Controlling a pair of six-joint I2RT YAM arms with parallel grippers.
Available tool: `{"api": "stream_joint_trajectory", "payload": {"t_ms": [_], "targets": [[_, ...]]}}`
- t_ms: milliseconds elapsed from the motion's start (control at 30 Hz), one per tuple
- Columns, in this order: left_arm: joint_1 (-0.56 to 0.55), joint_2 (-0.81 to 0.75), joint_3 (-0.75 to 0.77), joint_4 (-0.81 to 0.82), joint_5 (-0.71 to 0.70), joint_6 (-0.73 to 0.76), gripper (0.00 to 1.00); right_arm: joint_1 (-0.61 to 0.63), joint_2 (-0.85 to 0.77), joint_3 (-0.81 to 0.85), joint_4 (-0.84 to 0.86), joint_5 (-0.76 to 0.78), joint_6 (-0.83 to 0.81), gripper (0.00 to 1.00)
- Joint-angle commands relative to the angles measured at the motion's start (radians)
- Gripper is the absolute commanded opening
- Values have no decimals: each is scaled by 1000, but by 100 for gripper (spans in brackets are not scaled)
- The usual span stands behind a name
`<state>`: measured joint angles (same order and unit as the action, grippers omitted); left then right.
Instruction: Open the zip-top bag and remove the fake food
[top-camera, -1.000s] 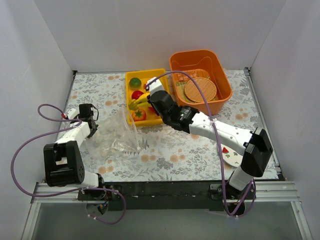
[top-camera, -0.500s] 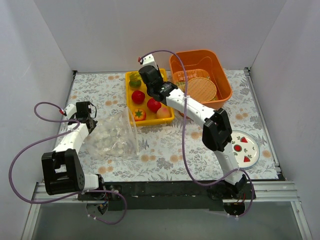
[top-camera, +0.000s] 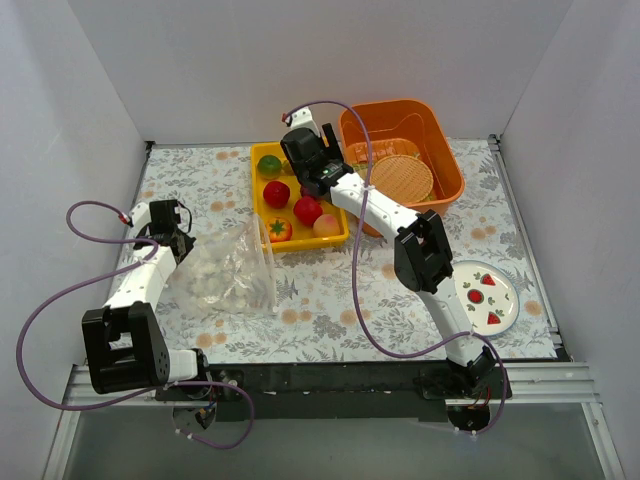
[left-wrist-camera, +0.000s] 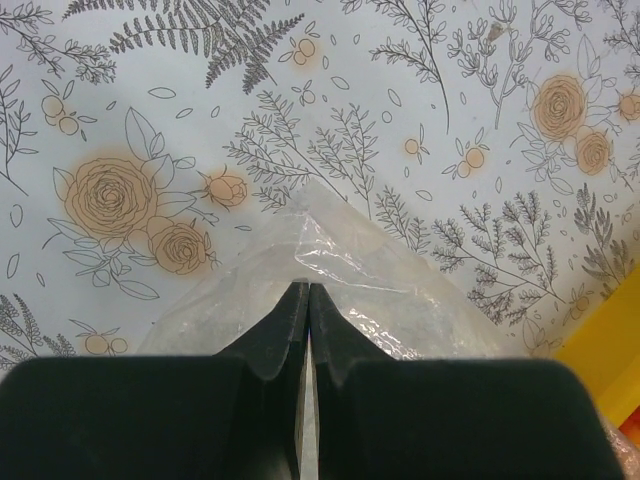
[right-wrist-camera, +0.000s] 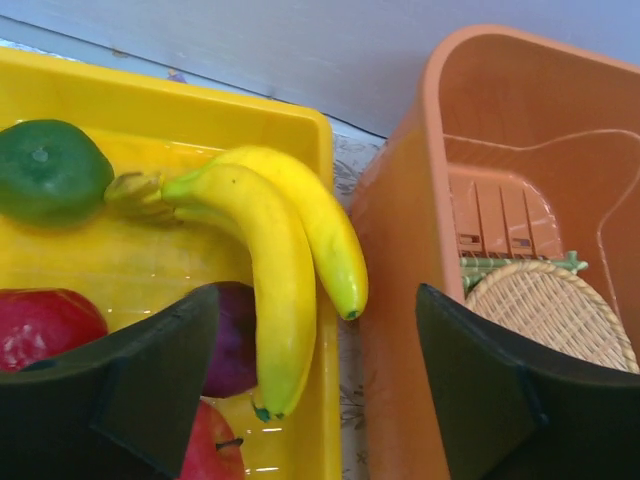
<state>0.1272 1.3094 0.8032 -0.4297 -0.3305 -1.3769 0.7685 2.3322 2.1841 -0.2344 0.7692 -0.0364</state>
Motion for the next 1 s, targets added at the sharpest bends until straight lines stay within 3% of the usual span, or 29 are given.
{"api": "stream_joint_trajectory", "payload": {"t_ms": [0, 200, 433, 467, 500, 733, 767, 967], "targets": [[5, -42, 37, 25, 24, 18, 2, 9, -42, 8, 46, -66, -14, 89], [5, -67, 42, 42, 54, 44, 14, 21, -97, 25, -20, -134, 9, 94], [5, -108, 65, 49, 82, 78, 79, 41, -233, -47, -123, -241, 93, 97], [5, -116, 65, 51, 117, 79, 94, 43, -255, -73, -126, -248, 101, 98], [2, -122, 68, 60, 139, 88, 98, 46, -299, -98, -131, -261, 122, 98], [-113, -183, 96, 52, 196, 90, 98, 48, -565, -455, -82, -370, 225, 98], [-217, -194, 102, 42, 182, 87, 98, 48, -598, -499, -68, -383, 233, 98], [-490, -219, 129, 3, 125, 36, 98, 48, -873, -824, 9, -447, 302, 98]]}}
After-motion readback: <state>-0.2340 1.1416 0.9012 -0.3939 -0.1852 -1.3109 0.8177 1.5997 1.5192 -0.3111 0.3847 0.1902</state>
